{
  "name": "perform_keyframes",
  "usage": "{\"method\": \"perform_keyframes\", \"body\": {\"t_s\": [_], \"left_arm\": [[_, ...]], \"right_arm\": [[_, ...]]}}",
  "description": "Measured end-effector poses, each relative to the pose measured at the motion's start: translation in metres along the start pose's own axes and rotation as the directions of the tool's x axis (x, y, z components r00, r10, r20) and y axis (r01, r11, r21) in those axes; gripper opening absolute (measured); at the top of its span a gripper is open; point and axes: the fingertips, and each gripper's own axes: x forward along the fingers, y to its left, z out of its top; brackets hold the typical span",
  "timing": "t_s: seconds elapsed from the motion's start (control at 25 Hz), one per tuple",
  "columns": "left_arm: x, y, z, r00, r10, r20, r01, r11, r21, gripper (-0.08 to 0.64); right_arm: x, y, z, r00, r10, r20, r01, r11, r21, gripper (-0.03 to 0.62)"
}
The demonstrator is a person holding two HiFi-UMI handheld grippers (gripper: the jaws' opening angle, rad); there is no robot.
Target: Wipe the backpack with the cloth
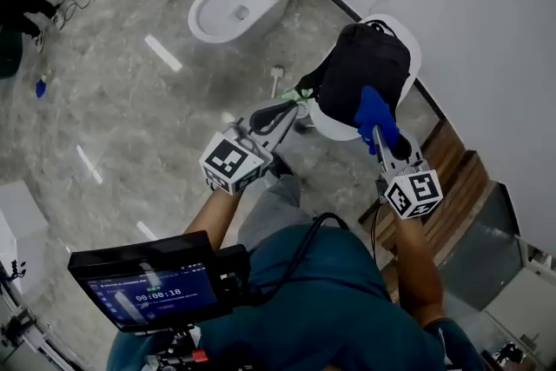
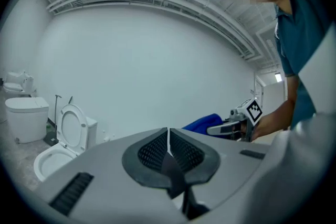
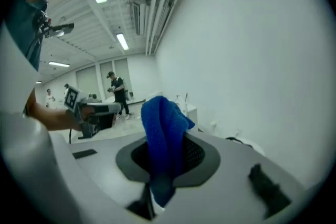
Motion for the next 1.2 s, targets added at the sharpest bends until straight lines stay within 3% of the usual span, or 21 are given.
{"method": "perform_keyframes", "body": {"t_s": [0.12, 0.28, 0.48, 0.6, 0.72, 0.84, 1.04, 1.2], "left_arm": [[-0.003, -0.041, 0.012, 0.999, -0.048, 0.021, 0.046, 0.997, 0.066, 0.017], [-0.028, -0.105, 0.012, 0.994, -0.100, 0.039, 0.093, 0.983, 0.157, 0.017], [-0.086, -0.194, 0.021, 0.984, -0.132, 0.116, 0.102, 0.968, 0.230, 0.017], [-0.132, -0.253, 0.022, 0.977, -0.148, 0.154, 0.103, 0.958, 0.268, 0.017], [-0.190, -0.308, 0.029, 0.971, -0.175, 0.164, 0.121, 0.949, 0.292, 0.017], [-0.223, -0.340, 0.040, 0.964, -0.196, 0.179, 0.137, 0.944, 0.300, 0.017], [-0.222, -0.350, 0.038, 0.964, -0.211, 0.162, 0.159, 0.945, 0.286, 0.017], [-0.296, -0.357, 0.031, 0.954, -0.262, 0.147, 0.211, 0.932, 0.296, 0.017]], "right_arm": [[-0.068, 0.007, 0.035, 0.974, -0.094, 0.207, 0.101, 0.995, -0.022, 0.054], [-0.164, 0.041, 0.047, 0.885, -0.198, 0.421, 0.224, 0.974, -0.013, 0.054], [-0.280, 0.098, 0.049, 0.782, -0.276, 0.559, 0.324, 0.946, 0.014, 0.054], [-0.352, 0.140, 0.036, 0.743, -0.329, 0.583, 0.385, 0.923, 0.030, 0.054], [-0.418, 0.199, 0.026, 0.729, -0.345, 0.591, 0.400, 0.916, 0.042, 0.054], [-0.452, 0.238, 0.025, 0.734, -0.322, 0.598, 0.378, 0.925, 0.034, 0.054], [-0.453, 0.243, 0.018, 0.753, -0.295, 0.589, 0.352, 0.936, 0.019, 0.054], [-0.461, 0.319, 0.002, 0.757, -0.320, 0.570, 0.384, 0.923, 0.008, 0.054]]}}
